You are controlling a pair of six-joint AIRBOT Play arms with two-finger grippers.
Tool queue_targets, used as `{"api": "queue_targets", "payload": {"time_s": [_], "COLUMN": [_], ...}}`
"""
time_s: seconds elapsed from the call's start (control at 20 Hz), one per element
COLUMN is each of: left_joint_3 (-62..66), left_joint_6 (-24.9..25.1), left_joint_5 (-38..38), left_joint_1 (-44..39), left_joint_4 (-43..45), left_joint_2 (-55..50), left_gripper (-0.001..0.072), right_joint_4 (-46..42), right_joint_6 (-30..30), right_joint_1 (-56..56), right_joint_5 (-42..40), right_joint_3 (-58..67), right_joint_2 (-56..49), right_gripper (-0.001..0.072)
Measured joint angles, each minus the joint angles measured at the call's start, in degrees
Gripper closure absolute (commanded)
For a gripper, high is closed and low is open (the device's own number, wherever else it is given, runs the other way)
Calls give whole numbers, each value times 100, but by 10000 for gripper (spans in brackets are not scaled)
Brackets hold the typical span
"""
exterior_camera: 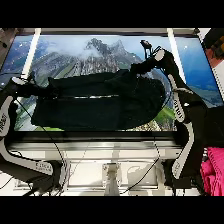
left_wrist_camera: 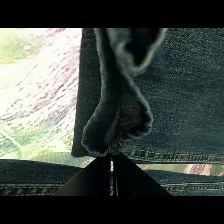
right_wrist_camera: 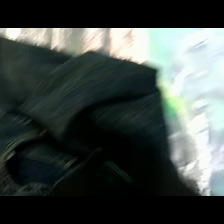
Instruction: Fold the clothes and pants, and hang the long-sleeved shirts on hangers.
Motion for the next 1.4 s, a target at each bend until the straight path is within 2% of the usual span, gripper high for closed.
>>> {"api": "queue_targets", "payload": {"time_s": [0.4,0.65,0.85,0.9,0.95,1.0,1.1,1.4], "left_joint_3": [11,13,13,13,13,13,13,13], "left_joint_6": [0,0,0,2,13,59,120,192], "left_joint_5": [247,542,621,627,640,645,656,660], "left_joint_1": [216,463,551,557,568,573,579,579], "left_joint_4": [42,61,59,61,59,61,61,61], "left_joint_2": [-26,-26,-26,-26,-26,-26,-26,-26], "left_gripper": [697,697,697,697,697,697,697,696], "right_joint_4": [656,1360,1211,1086,1001,918,702,94], "right_joint_6": [-52,522,922,966,1014,1027,1062,1163], "right_joint_1": [11,551,1187,1263,1298,1298,1185,492], "right_joint_5": [1086,2177,2850,2896,2949,3027,2920,1508], "right_joint_3": [13,4,11,13,17,17,22,20], "right_joint_2": [369,887,1115,1154,1191,1226,1261,1217], "right_gripper": [689,686,673,617,494,413,330,309]}}
